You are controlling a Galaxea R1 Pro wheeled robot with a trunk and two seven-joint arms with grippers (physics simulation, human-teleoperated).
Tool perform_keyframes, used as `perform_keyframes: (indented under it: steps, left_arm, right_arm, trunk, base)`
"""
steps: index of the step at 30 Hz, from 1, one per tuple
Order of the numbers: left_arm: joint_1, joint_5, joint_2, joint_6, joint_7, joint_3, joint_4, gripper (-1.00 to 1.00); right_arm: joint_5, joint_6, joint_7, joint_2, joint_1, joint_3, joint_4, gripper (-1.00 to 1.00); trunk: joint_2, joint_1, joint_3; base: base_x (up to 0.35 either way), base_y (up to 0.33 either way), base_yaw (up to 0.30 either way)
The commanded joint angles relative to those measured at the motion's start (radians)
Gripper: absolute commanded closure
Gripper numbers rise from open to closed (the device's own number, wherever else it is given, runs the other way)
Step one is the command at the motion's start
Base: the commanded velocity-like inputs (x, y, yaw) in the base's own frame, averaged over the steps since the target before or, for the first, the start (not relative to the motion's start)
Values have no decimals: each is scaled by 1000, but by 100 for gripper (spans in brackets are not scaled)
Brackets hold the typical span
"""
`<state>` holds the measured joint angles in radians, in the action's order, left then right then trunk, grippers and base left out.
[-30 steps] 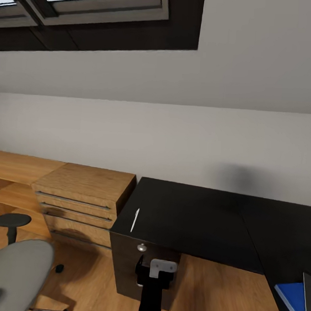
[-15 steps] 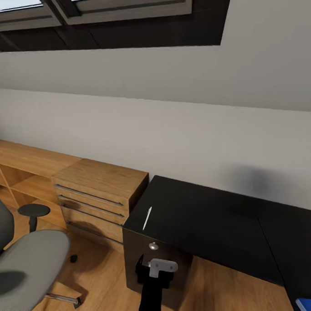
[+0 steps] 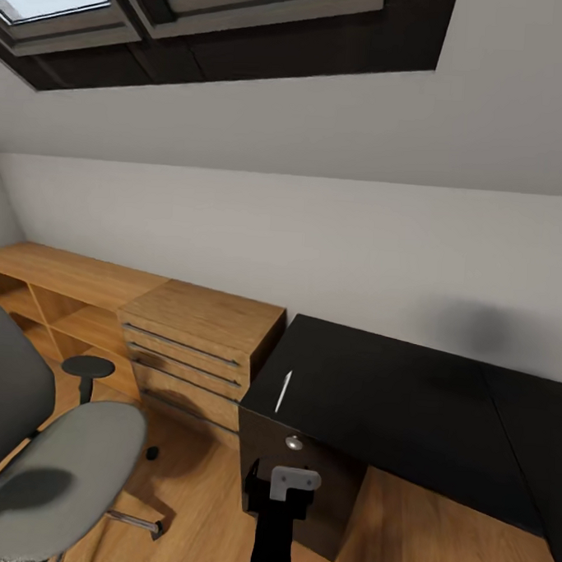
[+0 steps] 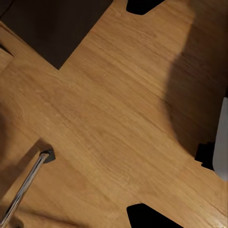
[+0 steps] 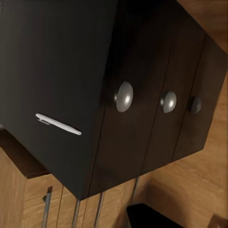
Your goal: In the bedroom, organize the workspace by keeping the computer under the desk, ensuring the monitor is on the desk, placing the keyboard on the desk next to the monitor, placing the mouse on the desk next to the keyboard, moving the folder from the swivel chair onto the desk next to the mouse, stacking the notebook on top of the folder with the pen on top of the notebook, and positioning the swivel chair next to the desk.
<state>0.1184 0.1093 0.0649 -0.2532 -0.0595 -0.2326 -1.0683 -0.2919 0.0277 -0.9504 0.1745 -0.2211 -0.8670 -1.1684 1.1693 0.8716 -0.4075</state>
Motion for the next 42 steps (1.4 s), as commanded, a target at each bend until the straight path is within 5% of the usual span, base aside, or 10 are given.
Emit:
perform_keyframes:
  steps: [1, 22, 27, 42]
  left_arm:
    - [0, 10, 1, -8, -5, -4, -2, -100]
    - [1, 10, 1, -8, -5, -4, -2, -100]
    - [0, 9, 9, 21, -5, -3, -6, -100]
    - [1, 10, -8, 103, -3, -1, -10, -100]
  right_arm:
    - [-1, 3, -6, 0, -1, -2, -1, -100]
    - [17, 1, -7, 0, -1, -22, -18, -100]
    - [-2, 29, 21, -28, -30, 7, 11, -100]
    - [82, -5, -38, -64, 22, -36, -51, -100]
  trunk:
    - [1, 0, -2]
    - [1, 0, -22]
    - [1, 0, -22]
    - [1, 0, -22]
  base:
    - [0, 0, 154]
    - [0, 0, 106]
    - [0, 0, 0]
    - [92, 0, 0]
